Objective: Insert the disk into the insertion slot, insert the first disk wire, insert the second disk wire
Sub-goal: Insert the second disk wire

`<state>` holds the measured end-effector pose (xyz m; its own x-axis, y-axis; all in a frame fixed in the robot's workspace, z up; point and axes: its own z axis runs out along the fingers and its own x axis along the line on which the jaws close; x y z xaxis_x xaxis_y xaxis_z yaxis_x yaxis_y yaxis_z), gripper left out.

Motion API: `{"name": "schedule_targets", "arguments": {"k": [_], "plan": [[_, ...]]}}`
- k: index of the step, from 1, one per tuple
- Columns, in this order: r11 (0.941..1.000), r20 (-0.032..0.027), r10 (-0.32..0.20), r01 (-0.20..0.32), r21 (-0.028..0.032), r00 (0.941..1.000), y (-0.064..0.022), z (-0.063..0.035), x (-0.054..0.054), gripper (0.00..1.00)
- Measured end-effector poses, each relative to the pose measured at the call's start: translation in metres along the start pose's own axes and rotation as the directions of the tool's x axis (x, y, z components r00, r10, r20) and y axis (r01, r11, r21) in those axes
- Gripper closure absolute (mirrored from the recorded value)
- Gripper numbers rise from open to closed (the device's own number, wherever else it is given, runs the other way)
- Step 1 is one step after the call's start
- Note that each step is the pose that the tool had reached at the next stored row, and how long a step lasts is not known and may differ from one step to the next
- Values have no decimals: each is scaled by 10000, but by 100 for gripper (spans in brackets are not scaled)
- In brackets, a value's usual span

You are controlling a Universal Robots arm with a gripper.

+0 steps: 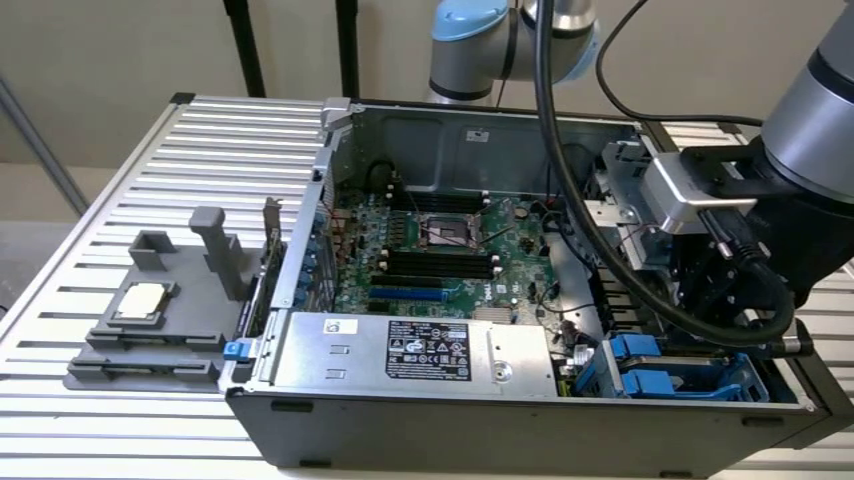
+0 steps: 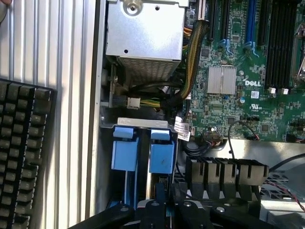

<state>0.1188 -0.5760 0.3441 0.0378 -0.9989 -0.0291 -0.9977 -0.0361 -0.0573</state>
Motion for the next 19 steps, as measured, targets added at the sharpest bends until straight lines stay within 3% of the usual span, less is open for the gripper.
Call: {"name": "schedule_targets", "arguments": {"k": [14, 19], "plan": [[9999, 9, -3, 3, 114, 10000, 2, 21, 15, 84], [9999, 41, -2, 2, 173, 10000, 3, 27, 14, 84]]}}
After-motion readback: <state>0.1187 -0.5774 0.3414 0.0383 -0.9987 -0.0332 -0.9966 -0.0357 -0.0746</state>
